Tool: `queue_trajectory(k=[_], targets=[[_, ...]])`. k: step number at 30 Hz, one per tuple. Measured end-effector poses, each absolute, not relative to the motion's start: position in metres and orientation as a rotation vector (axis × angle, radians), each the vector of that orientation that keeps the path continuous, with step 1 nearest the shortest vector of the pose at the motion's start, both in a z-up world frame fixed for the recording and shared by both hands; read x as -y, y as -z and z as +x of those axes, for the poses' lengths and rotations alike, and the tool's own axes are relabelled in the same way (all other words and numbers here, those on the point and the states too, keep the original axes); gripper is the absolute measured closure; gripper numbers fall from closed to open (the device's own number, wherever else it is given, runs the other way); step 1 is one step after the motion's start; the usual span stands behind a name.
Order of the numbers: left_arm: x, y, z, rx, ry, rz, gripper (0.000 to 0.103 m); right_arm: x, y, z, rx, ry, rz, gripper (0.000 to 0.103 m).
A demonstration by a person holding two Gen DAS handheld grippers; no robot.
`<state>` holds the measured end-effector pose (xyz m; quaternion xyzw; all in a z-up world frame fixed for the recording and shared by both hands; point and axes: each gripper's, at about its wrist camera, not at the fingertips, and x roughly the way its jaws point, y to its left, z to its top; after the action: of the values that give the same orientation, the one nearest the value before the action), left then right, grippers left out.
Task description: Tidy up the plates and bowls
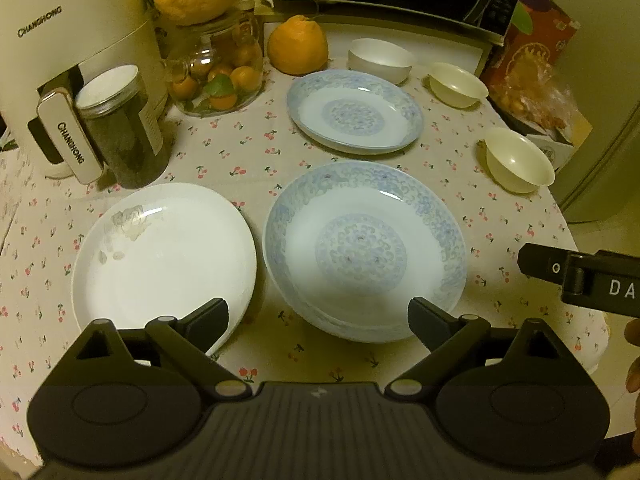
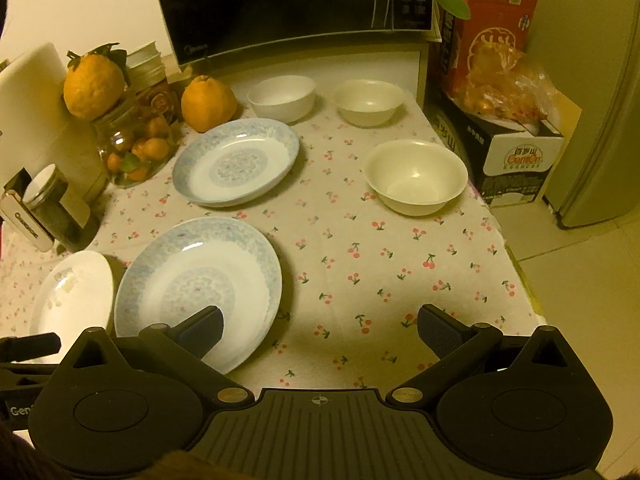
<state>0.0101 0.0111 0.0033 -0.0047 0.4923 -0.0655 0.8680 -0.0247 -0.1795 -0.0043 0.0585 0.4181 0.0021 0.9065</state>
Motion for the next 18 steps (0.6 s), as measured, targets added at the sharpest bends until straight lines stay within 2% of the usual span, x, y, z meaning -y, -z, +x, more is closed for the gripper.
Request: queue_trajectory(k=[10,13,18], targets=[[-0.028,-0.003,0.035,-1.082,0.118,-0.045,0.008,0.193,-0.001,-0.006,-0.917,-0.088,0.214,0.0],[-0.037,-0.003,0.046,-1.093,0.131,-0.087,0.011,0.198,0.003,0.005,-0.943,-0.109,0.269,0.0],[-0.046,-0.002,0.061,-1.061,0.208,-0.129,0.021,0.209,0.025,0.02,-0.997,-0.17,0.43,0.001]])
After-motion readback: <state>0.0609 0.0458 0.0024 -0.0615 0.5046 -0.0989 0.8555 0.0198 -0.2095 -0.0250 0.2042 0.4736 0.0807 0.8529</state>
